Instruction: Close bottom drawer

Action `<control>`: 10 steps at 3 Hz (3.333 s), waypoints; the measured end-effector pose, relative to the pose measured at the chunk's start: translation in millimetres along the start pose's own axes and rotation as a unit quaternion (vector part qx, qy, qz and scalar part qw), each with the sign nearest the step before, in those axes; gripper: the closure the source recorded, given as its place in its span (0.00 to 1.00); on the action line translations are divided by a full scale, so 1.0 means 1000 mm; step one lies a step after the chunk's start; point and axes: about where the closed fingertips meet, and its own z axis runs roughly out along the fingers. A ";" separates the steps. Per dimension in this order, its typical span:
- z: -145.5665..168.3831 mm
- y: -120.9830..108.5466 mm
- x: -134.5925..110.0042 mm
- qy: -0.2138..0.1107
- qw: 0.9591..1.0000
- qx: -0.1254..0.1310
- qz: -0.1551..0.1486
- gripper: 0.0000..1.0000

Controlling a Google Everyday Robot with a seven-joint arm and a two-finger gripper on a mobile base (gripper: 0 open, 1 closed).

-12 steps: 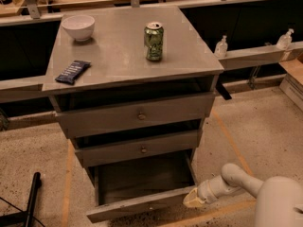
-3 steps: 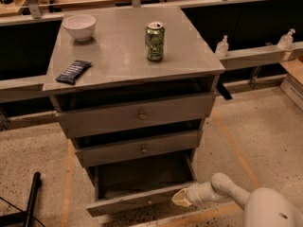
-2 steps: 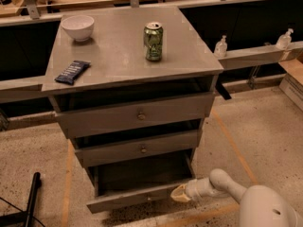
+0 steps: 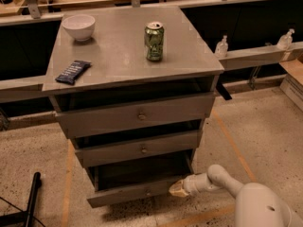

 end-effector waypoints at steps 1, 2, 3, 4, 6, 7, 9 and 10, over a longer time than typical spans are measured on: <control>0.000 0.000 0.000 0.000 1.000 0.000 0.000 1.00; 0.007 -0.019 -0.014 -0.011 1.000 0.003 -0.012 1.00; 0.007 -0.018 -0.013 -0.011 1.000 0.003 -0.012 1.00; 0.014 -0.033 -0.028 -0.024 0.999 0.003 -0.025 1.00; 0.016 -0.047 -0.046 -0.040 0.998 0.007 -0.042 1.00; 0.016 -0.046 -0.045 -0.040 0.998 0.007 -0.042 1.00; 0.017 -0.057 -0.057 -0.054 0.997 0.009 -0.051 1.00; 0.018 -0.062 -0.061 -0.062 0.997 0.011 -0.054 1.00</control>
Offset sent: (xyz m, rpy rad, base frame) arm 0.0868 0.0281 0.0101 0.0505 -0.1005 0.0106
